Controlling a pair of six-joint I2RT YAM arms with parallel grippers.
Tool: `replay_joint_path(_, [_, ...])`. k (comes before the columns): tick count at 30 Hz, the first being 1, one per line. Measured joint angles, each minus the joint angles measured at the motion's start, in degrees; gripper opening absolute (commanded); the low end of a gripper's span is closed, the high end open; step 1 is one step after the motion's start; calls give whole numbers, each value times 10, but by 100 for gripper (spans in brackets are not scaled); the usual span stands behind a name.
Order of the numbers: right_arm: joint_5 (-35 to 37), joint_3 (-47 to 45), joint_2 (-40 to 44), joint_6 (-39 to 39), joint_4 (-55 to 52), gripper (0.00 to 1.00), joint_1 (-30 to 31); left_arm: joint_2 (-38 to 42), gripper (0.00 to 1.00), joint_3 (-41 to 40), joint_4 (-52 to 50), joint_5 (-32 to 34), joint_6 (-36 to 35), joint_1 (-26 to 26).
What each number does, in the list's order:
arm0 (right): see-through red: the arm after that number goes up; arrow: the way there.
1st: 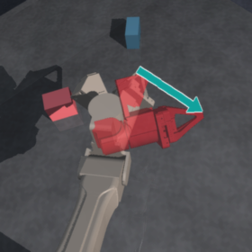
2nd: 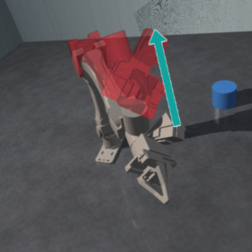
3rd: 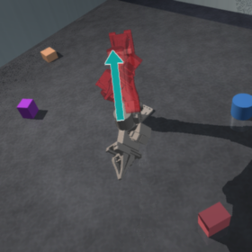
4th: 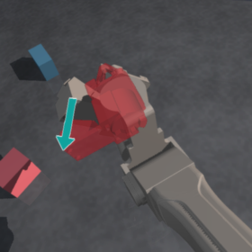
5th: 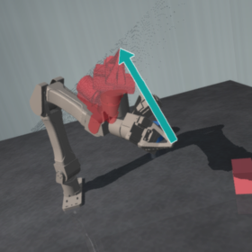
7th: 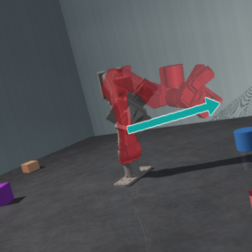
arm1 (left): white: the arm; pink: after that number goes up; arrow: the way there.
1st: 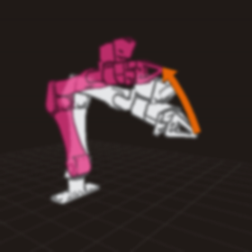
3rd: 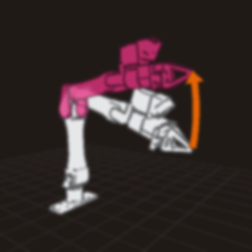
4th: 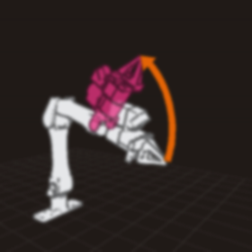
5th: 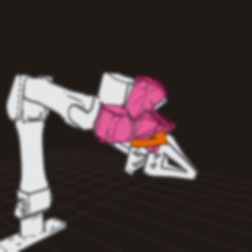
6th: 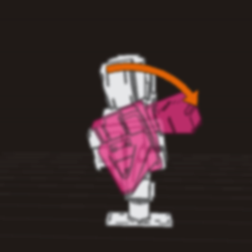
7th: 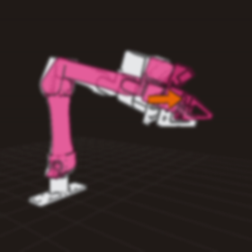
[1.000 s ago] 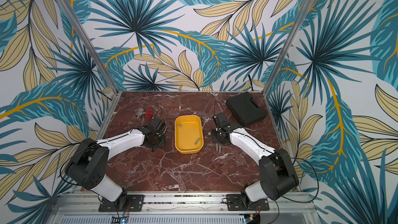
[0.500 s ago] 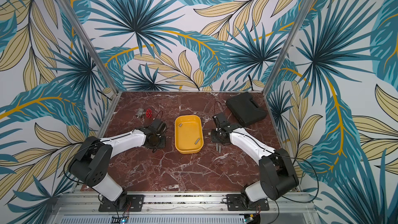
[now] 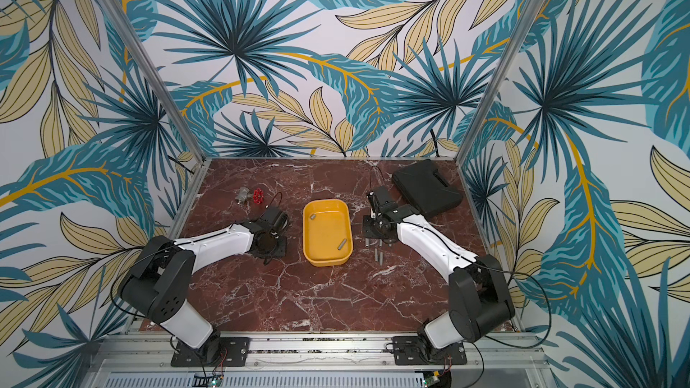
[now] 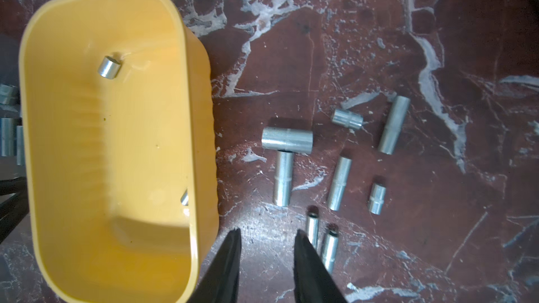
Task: Take out the socket from the storage box
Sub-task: Place the socket head at the center of the board, then pick up the socket head from the storage box.
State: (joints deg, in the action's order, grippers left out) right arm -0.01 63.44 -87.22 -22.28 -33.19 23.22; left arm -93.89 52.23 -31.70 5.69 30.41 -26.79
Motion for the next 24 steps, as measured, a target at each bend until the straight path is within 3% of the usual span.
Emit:
replay_joint_path(10, [-24,113,-80,11,2,37,35,63,30,11,-35,26,-8,0])
replay_joint_path(24, [-56,282,-314,48,35,37,101,128,34,33,-53,59,-21,7])
